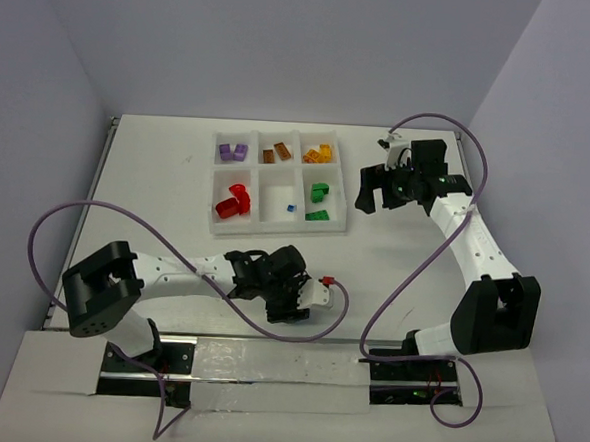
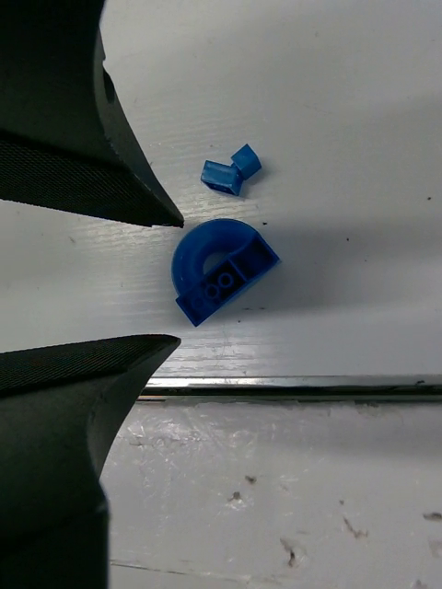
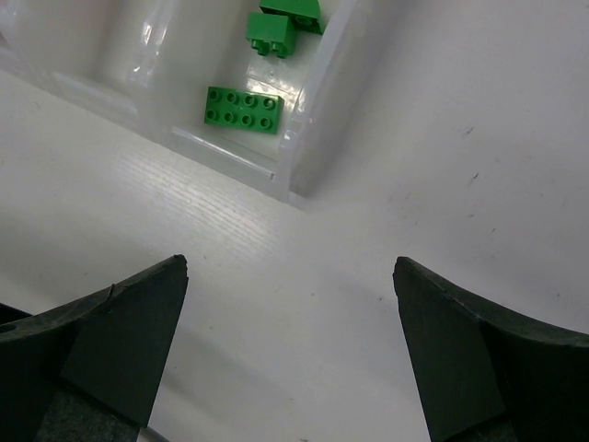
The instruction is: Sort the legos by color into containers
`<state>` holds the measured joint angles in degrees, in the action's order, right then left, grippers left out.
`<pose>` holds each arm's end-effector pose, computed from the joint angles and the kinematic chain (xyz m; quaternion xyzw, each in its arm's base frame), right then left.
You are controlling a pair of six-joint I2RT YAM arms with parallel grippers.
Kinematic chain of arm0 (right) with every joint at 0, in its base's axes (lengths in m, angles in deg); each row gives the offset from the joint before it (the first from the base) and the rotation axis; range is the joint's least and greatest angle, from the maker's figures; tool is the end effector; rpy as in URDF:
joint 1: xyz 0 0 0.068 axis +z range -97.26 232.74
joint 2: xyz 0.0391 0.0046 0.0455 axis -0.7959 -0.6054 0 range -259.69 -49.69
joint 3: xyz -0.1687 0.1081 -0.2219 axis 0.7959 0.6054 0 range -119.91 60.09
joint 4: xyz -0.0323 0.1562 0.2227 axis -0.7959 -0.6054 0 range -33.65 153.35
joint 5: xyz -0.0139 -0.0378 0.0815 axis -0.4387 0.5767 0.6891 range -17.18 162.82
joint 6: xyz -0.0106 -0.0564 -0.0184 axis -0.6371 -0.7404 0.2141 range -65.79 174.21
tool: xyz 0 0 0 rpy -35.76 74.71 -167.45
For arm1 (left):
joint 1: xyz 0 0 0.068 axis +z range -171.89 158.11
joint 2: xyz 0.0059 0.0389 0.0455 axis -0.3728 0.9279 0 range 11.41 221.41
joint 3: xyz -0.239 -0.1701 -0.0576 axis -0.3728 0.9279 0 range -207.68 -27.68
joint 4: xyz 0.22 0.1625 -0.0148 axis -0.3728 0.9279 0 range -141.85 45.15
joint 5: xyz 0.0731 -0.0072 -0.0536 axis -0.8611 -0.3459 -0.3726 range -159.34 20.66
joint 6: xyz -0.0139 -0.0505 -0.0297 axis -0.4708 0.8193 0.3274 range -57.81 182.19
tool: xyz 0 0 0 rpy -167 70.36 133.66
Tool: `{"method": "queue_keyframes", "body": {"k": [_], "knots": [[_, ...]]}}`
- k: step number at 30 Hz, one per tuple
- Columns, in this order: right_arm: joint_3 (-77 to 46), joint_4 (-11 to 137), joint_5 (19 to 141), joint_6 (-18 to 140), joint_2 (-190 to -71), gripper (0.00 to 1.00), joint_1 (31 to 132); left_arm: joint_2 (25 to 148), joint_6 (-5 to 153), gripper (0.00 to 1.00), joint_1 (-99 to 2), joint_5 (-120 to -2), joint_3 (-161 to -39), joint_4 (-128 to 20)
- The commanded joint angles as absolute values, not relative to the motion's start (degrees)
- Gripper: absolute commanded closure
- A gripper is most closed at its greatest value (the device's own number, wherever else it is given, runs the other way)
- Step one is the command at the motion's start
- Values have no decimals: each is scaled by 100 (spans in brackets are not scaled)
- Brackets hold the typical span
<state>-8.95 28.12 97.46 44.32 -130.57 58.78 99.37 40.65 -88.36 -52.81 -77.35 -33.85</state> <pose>0.3131 0.0518 0.3226 -0.2033 0.8896 0.1865 0.3640 0.1138 -0.2931 0.1942 0.6880 0.6523 -0.2367 0.2125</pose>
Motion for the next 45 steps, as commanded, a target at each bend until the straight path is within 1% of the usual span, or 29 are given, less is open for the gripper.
{"method": "queue_keyframes", "body": {"k": [1, 15, 34, 41, 45], "knots": [[-834, 2965, 9702, 4417, -12951, 0, 5845, 10167, 4587, 43, -8926, -5565, -8064, -3656], [-589, 3012, 9631, 4322, -12847, 0, 5845, 10312, 4728, 43, -9040, -5572, -8243, -3755], [-620, 3012, 9611, 4293, -12906, 0, 5845, 10692, 4625, 43, -9070, -5680, -8220, -3905], [-670, 2994, 9602, 4278, -12941, 0, 5845, 10836, 4549, 47, -9070, -5749, -8208, -3938], [-668, 2988, 9593, 4270, -12943, 0, 5843, 10868, 4527, 53, -9070, -5778, -8166, -3950]]}}
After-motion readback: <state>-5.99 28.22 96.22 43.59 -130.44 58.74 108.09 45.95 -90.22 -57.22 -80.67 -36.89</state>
